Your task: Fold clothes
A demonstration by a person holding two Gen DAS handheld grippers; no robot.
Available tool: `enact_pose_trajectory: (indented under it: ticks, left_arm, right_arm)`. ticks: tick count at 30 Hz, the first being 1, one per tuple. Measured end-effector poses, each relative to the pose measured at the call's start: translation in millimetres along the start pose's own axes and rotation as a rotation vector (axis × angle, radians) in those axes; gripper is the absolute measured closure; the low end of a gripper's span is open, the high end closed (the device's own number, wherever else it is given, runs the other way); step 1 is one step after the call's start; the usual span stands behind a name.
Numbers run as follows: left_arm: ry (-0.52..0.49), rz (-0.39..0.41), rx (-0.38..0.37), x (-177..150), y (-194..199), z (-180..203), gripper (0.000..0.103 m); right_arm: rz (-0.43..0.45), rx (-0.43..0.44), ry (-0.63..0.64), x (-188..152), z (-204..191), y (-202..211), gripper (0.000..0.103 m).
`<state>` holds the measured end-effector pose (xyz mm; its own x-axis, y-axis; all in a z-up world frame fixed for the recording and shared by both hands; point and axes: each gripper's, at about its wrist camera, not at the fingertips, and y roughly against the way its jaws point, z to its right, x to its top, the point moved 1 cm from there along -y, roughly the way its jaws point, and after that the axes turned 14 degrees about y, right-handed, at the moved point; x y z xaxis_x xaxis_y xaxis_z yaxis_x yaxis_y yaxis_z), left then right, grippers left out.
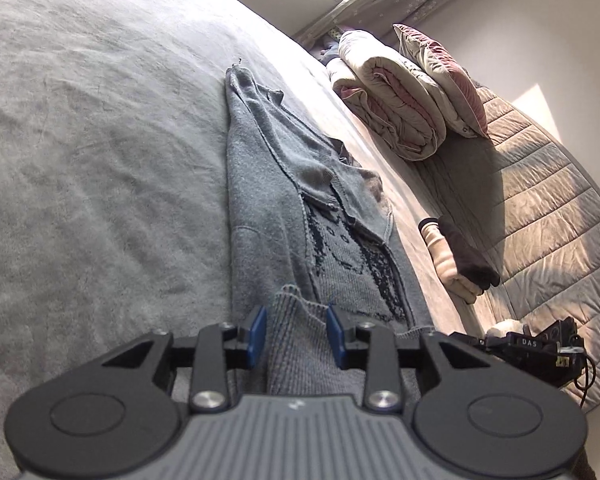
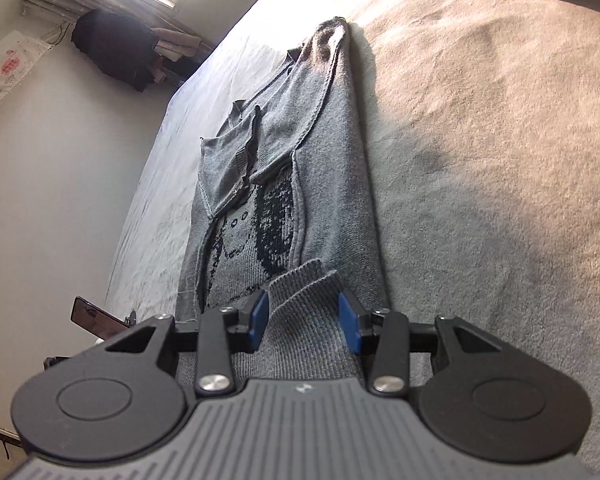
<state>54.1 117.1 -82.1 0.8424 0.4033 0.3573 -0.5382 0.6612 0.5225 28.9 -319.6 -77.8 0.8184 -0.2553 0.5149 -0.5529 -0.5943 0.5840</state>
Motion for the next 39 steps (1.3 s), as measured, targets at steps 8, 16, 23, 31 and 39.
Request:
enact_pose_trajectory:
  ticks: [8, 16, 23, 31, 39]
  left_arm:
    - [-0.011, -0.011, 0.005, -5, -2, 4, 0.071]
    - [-0.027, -0.021, 0.01, -7, -3, 7, 0.071]
    - [-0.049, -0.034, 0.019, -9, -6, 10, 0.078]
    - [-0.045, -0.034, 0.021, -14, -8, 9, 0.083]
    - [-0.033, -0.04, 0.016, -14, -8, 6, 0.083]
  right_arm:
    - [-0.01, -0.003, 0.041, -3, -5, -3, 0.06]
    - [-0.012, -0.003, 0.039, -4, -8, -4, 0.06]
    - [-0.024, -0.009, 0.076, -3, -13, -7, 0.059]
    - [-0.027, -0.021, 0.088, -3, -19, -14, 0.064]
    - [-0.023, -0.023, 0.072, -3, -16, -14, 0.065]
